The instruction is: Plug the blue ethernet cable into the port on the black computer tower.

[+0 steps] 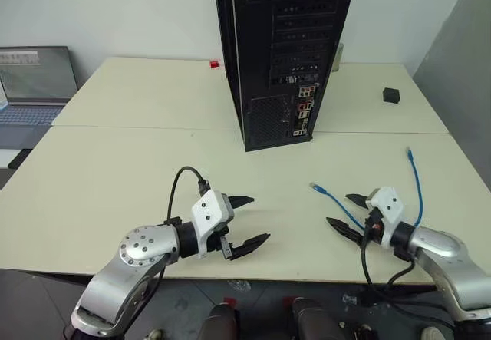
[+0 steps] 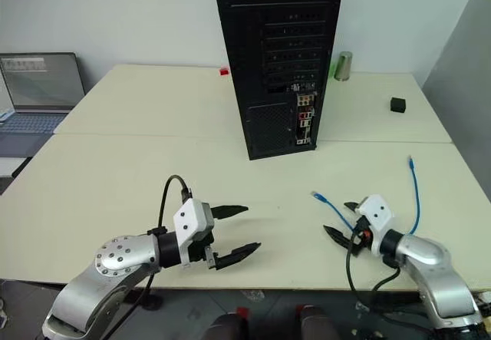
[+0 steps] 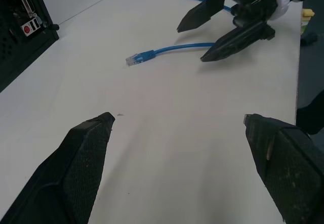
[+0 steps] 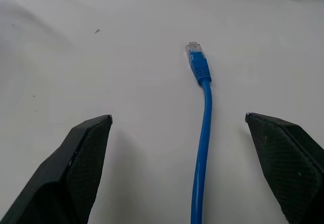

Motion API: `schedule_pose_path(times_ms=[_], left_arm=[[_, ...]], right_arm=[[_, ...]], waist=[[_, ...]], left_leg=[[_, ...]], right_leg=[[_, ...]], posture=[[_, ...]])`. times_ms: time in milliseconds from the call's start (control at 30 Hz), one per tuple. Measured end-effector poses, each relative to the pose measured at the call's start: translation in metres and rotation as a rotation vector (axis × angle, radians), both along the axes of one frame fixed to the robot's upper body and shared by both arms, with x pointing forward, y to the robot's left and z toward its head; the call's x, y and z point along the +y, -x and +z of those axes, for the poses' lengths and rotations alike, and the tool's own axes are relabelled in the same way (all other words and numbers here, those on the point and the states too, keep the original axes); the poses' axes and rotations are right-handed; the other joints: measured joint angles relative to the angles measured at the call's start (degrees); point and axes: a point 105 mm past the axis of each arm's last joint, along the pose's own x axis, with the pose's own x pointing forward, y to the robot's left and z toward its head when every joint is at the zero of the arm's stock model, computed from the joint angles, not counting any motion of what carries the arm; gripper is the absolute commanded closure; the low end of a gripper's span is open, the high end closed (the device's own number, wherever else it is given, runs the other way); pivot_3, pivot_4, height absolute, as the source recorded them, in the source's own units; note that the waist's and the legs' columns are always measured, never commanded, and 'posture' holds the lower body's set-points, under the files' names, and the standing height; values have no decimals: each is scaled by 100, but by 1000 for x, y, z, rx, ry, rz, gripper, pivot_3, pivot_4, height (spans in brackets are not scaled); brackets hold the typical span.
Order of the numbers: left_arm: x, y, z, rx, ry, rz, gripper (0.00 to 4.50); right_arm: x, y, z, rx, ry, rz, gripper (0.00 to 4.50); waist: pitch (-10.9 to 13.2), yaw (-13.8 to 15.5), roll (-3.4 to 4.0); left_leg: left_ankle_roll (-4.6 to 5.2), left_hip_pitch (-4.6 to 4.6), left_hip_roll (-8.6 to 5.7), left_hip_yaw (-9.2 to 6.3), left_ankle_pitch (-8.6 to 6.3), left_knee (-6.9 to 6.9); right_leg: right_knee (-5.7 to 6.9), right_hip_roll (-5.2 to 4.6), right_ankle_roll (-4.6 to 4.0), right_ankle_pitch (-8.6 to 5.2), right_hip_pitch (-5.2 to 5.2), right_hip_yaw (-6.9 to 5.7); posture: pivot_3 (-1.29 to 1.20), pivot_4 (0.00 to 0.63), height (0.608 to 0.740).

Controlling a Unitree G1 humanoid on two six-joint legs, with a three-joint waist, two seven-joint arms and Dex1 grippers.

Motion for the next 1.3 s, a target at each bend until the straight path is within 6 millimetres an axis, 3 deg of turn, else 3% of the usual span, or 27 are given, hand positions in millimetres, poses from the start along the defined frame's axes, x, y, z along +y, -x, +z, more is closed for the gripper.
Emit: schedule_pose_path(times_ms=[500,667,933,1300], left_arm=[[1,-12,-1,-18,-24,10,0],[7,-21,-5,-18,-41,14,0],[12,-29,-12,-35,-84,-48,0],[14,-40,-13,-51,-87,-88,0]], right_arm=[[-7,1,-9,5,48,-13,4455],[-1,4,5,-51,135,109,4455],[49,4,43,-193,180,399,4455],[69,15,45,-166,185,549,4455]], waist=[[0,-4,0],[0,-18,0],[2,-7,-1],[3,5,-3]], left_leg=[[0,1,-2,0,0,0],[0,2,2,0,0,0],[0,0,-2,-3,0,2],[0,-4,-2,-10,0,3]], right_leg=[[1,0,3,-2,0,-1],[1,0,4,-2,0,-1],[0,4,-6,4,0,-5],[0,0,-19,11,-1,-10]], posture=[[0,150,740],[0,150,740],[0,150,740],[0,150,740]])
